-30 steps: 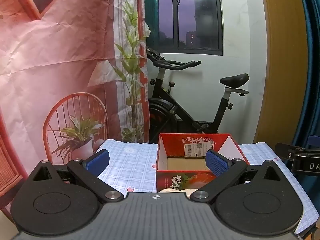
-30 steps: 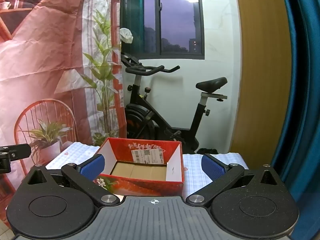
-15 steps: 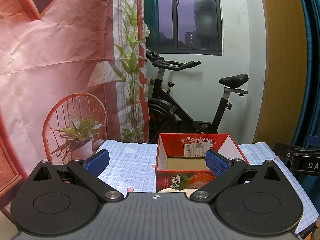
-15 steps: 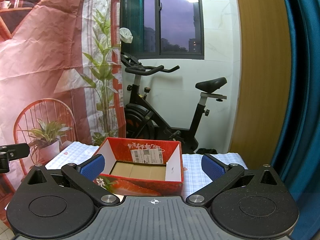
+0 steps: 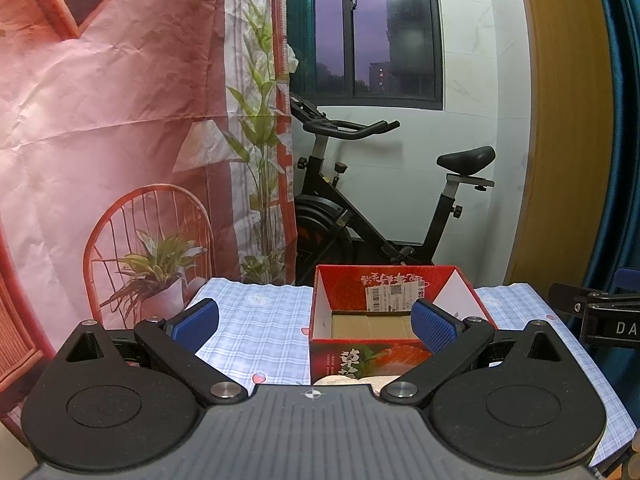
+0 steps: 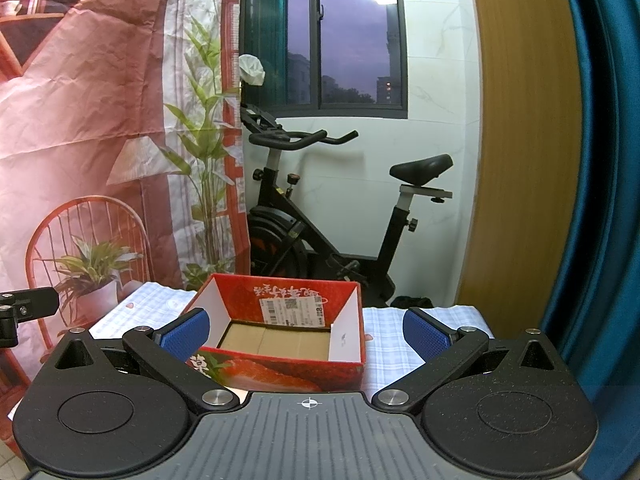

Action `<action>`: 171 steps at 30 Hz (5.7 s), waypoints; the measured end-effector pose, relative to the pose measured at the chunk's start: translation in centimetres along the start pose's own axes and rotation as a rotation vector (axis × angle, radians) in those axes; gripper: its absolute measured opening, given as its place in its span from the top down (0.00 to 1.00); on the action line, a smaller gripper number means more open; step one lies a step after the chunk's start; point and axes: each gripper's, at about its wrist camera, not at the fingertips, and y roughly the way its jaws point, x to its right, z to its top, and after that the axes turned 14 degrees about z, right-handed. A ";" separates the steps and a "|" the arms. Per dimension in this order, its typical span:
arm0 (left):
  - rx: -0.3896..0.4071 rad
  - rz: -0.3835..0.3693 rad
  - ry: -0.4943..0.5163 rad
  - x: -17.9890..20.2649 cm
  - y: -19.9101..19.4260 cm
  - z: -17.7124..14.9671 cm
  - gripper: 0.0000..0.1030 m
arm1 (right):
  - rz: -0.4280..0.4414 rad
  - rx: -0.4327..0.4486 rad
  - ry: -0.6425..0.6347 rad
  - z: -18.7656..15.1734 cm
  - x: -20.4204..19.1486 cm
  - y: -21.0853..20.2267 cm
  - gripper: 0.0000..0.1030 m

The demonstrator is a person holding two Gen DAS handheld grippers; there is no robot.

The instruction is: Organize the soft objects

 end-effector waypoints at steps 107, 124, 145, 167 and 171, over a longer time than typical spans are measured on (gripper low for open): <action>-0.581 -0.289 -0.358 -1.7 20.3 -17.7 0.30 | 0.293 -0.388 0.225 -17.5 1.6 16.7 0.42; -0.507 -0.251 -0.277 -2.1 18.5 -16.2 0.72 | 0.315 -0.362 0.190 -16.5 1.1 15.9 0.72; -0.216 -0.285 -0.255 -3.1 12.7 -8.8 0.84 | 0.395 -0.164 0.049 -9.5 1.0 12.2 0.91; -0.233 -0.261 -0.136 6.5 24.0 -0.8 0.83 | 0.358 -0.097 -0.147 0.2 5.5 22.0 0.91; -0.310 -0.236 -0.091 9.0 27.5 -1.0 0.83 | 0.320 -0.160 -0.124 -0.2 6.9 26.3 0.91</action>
